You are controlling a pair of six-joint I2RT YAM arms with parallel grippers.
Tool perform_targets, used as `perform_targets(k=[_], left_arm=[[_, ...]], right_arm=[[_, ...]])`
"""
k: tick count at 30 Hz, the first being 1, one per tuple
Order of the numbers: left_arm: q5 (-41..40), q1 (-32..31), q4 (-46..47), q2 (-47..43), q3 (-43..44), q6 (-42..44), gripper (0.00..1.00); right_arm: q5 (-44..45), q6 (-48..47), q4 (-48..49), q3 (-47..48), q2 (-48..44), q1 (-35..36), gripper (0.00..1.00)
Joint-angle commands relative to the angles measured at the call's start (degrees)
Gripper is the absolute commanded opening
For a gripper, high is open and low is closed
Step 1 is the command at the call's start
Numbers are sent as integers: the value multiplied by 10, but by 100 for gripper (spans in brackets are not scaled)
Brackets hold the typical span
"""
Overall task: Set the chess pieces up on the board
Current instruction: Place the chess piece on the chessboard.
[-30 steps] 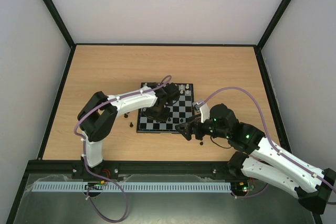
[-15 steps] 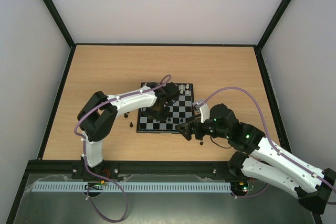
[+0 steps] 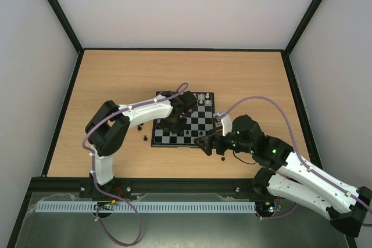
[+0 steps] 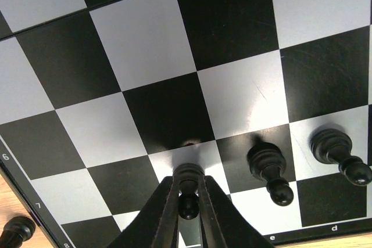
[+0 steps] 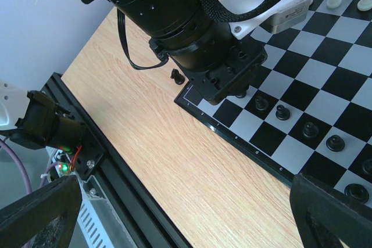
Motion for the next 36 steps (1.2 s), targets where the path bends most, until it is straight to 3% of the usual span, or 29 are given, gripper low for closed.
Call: perform_targets(k=[1,9,14,19,26,30,36], left_arm=[[6,4,-7,-4,-7,1,14],[2,3,-25,-25,7,-7,26],[-14,3,-44,-47,21,-11,28],[-46,3,-52,-106,28,-18,47],[-59,-2,87,-293,-91,-41,74],[-80,-8,183,-387,-182,-71,99],[-115,-14,264,-459,-253,-84,100]], right_arm=[[-7,-2,-1,1,-7,4,98],[-6,-2,-1,1,-6,3,99],[-4,-2,-2,2,-4,4,99],[4,-1,-4,3,3,3,99],[54,3,-18,17,44,3,99],[112,9,-35,33,87,2,99],[217,41,-77,58,157,-3,99]])
